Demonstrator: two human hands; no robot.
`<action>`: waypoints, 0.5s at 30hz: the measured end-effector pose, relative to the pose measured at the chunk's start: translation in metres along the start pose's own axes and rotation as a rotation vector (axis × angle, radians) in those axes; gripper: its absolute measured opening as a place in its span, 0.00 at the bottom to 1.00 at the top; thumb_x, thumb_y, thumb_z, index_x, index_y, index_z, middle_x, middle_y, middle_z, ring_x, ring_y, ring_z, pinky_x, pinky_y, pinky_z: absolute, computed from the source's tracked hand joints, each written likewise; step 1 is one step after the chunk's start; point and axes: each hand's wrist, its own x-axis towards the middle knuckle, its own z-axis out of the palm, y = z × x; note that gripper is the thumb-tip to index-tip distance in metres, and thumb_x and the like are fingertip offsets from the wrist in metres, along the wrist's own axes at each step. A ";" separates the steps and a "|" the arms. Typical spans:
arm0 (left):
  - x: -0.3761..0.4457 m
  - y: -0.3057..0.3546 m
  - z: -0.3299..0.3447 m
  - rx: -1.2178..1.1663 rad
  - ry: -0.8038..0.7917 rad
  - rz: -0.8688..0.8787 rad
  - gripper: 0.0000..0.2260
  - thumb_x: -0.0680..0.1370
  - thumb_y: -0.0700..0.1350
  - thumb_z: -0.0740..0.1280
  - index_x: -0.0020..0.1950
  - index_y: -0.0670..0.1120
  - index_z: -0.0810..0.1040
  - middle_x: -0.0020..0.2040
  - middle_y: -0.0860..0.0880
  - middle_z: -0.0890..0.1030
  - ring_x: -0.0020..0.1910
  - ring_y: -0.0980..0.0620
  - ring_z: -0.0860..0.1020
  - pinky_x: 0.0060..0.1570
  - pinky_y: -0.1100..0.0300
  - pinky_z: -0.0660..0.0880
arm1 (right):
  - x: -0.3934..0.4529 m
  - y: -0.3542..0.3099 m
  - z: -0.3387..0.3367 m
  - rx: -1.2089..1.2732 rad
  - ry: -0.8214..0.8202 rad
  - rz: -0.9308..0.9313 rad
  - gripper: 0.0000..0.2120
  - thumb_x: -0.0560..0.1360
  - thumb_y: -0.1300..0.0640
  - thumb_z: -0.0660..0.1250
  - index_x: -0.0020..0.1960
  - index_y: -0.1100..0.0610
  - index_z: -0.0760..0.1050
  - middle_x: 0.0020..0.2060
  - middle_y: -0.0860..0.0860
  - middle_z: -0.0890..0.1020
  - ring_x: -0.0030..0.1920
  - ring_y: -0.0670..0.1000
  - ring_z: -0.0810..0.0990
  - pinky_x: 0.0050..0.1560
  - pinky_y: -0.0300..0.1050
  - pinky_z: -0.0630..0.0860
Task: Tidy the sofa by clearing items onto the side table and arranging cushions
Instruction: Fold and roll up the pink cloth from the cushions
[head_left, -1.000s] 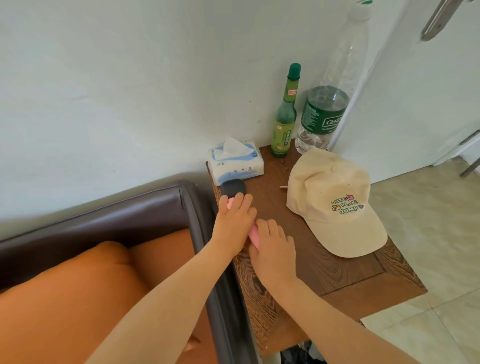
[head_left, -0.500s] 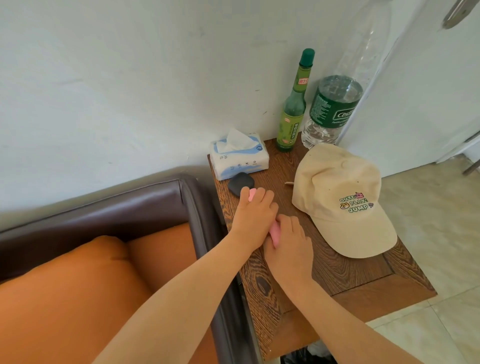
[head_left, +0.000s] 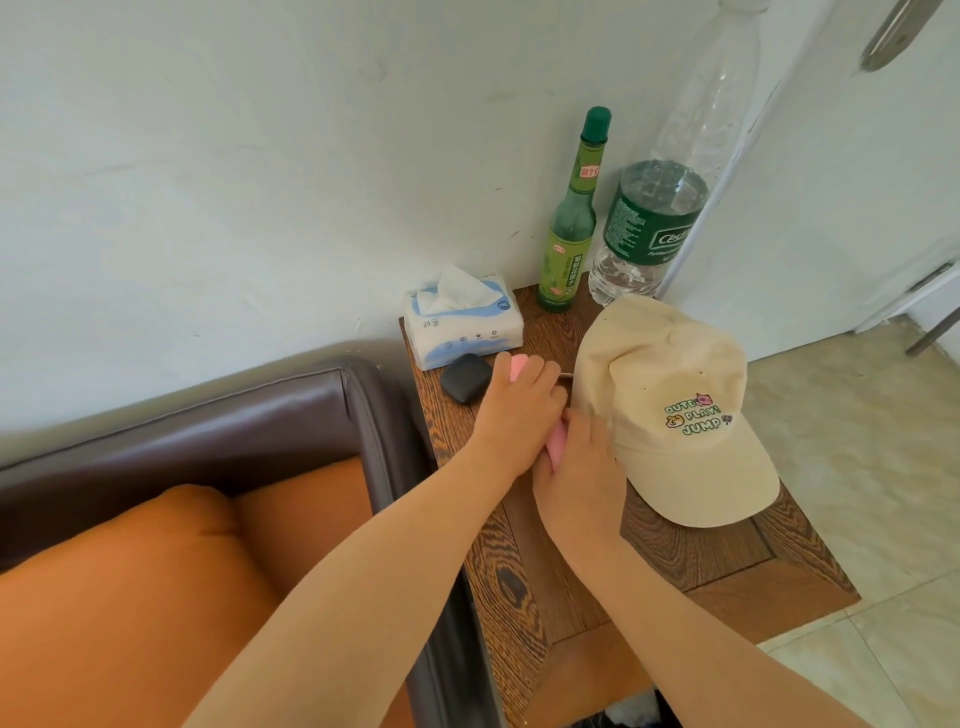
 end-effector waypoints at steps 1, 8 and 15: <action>0.001 -0.003 0.004 0.005 -0.004 -0.022 0.07 0.65 0.50 0.75 0.39 0.52 0.80 0.44 0.52 0.77 0.47 0.50 0.76 0.50 0.50 0.64 | 0.005 -0.002 0.003 -0.003 -0.008 0.000 0.17 0.70 0.59 0.71 0.56 0.57 0.71 0.48 0.55 0.77 0.46 0.59 0.78 0.38 0.53 0.75; -0.018 -0.019 0.028 -0.073 -0.072 -0.150 0.14 0.70 0.45 0.70 0.55 0.48 0.79 0.58 0.47 0.79 0.55 0.48 0.78 0.50 0.51 0.75 | 0.011 -0.016 0.017 -0.084 -0.163 0.032 0.14 0.74 0.54 0.66 0.58 0.57 0.70 0.52 0.54 0.74 0.51 0.57 0.76 0.43 0.54 0.72; -0.035 -0.037 0.030 -0.224 -0.002 -0.113 0.23 0.68 0.39 0.74 0.60 0.41 0.72 0.56 0.40 0.79 0.48 0.42 0.79 0.46 0.50 0.78 | 0.011 -0.015 0.028 -0.165 -0.071 -0.108 0.22 0.70 0.49 0.71 0.60 0.56 0.71 0.47 0.55 0.75 0.42 0.57 0.77 0.38 0.52 0.73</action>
